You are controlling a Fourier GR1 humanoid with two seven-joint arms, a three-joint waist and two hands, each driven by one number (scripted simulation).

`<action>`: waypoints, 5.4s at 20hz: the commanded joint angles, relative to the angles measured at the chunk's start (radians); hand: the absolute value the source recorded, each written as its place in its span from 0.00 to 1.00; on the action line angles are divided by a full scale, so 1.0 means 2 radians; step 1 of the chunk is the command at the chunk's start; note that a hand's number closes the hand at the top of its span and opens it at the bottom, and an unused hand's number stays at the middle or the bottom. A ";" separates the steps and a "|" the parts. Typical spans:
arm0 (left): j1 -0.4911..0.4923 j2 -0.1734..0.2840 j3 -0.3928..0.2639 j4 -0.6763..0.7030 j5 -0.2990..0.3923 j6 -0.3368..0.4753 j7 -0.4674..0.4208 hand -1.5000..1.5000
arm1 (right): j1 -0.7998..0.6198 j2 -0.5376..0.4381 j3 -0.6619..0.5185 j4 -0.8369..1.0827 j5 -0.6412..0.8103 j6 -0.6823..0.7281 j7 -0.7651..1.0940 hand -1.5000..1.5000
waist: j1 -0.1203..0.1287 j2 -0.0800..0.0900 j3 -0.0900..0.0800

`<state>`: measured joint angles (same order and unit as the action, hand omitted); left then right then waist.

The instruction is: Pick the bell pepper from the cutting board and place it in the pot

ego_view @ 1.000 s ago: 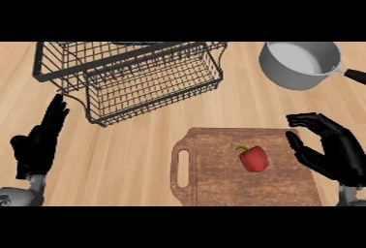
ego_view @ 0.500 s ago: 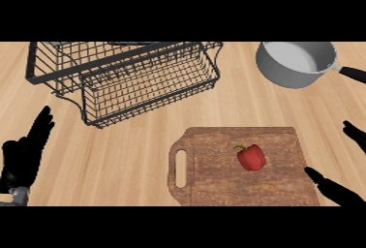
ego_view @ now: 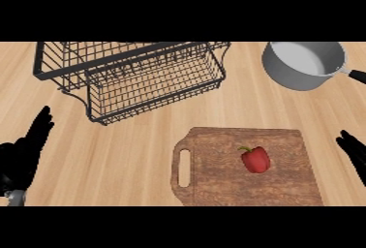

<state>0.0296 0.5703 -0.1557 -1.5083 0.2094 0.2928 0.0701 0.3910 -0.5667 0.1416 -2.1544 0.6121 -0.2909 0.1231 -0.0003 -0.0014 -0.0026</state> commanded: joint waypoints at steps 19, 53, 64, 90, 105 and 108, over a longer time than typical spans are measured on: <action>0.000 -0.021 0.014 0.009 -0.026 -0.018 -0.012 0.50 | -0.339 0.101 0.158 0.078 -0.017 0.432 0.486 0.00 | 0.012 0.002 0.001; 0.028 -0.105 0.063 -0.032 -0.115 -0.056 0.018 0.50 | -0.307 0.217 0.140 0.261 0.159 0.436 0.397 0.00 | 0.001 0.000 0.001; -0.003 -0.105 0.118 0.003 -0.114 -0.111 0.023 0.50 | -0.338 0.215 0.126 0.346 0.209 0.402 0.288 1.00 | 0.002 0.001 0.001; 0.013 -0.122 0.113 -0.025 -0.131 -0.106 0.023 0.50 | -0.651 0.194 -0.010 0.481 0.319 0.167 0.369 1.00 | 0.002 -0.001 0.001; -0.011 -0.125 0.130 -0.005 -0.134 -0.126 0.027 0.50 | -0.679 0.115 -0.136 0.569 0.260 0.042 0.246 1.00 | 0.006 0.002 0.001; 0.016 -0.132 0.122 -0.027 -0.145 -0.123 0.021 0.50 | -0.688 0.079 -0.170 0.604 0.221 0.046 0.191 1.00 | 0.008 0.002 0.002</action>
<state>0.0170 0.3197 0.0971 -1.5288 -0.0688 0.0508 0.1243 -0.9858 -0.3467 -0.1320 -1.0268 1.1109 -0.1513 0.6141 0.0108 0.0025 0.0000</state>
